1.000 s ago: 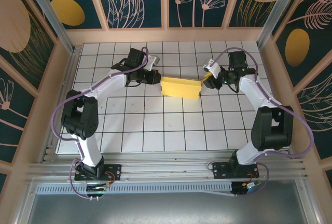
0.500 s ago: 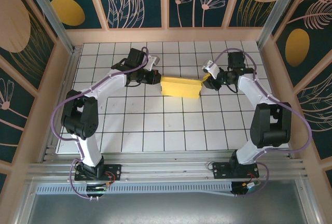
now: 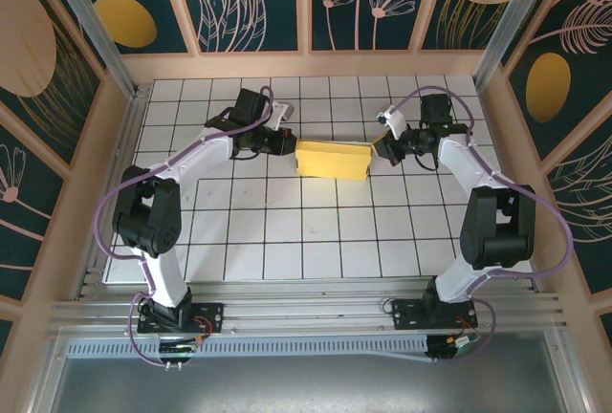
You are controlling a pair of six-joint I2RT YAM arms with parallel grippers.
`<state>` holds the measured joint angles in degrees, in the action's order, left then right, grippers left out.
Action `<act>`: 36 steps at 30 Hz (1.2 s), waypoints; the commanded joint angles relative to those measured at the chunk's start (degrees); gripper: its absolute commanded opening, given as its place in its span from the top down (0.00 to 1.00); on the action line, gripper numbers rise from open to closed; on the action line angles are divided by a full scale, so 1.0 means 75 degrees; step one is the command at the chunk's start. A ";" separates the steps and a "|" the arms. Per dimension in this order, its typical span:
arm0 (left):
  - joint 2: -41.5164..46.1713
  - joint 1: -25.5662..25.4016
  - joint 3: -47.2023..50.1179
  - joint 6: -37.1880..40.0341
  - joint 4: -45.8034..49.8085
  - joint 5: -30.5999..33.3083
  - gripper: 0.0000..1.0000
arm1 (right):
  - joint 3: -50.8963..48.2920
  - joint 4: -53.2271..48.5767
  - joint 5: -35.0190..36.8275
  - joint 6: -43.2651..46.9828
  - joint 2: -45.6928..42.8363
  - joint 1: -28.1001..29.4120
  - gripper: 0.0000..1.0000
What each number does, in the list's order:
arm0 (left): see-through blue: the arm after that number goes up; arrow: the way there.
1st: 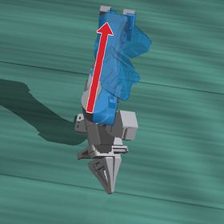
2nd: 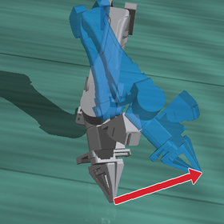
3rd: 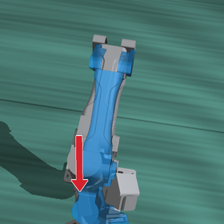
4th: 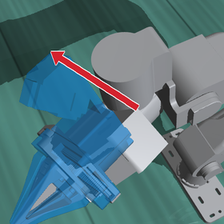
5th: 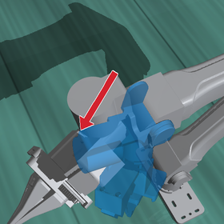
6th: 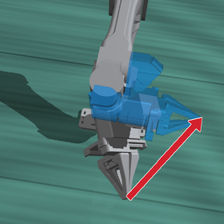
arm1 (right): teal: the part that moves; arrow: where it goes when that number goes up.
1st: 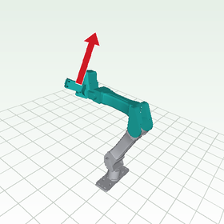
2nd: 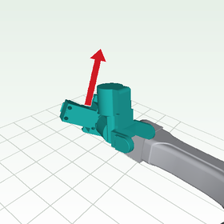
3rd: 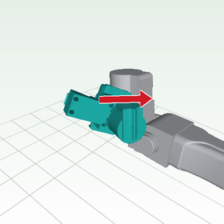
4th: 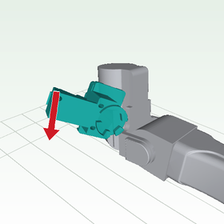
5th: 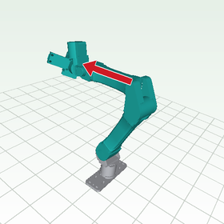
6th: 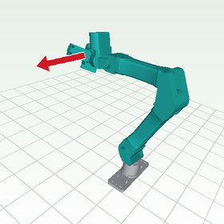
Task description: Fold the paper box
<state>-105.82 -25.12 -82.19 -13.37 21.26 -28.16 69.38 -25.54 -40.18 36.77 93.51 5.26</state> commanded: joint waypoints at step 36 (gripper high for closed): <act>-0.0237 -0.0236 -0.0056 0.0124 0.0447 0.0188 1.00 | 0.1578 -0.1470 0.2136 -0.3594 0.1123 0.0920 1.00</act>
<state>-105.80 -25.74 -82.41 -12.69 21.21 -26.44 83.85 -33.10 -24.86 8.27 101.75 10.31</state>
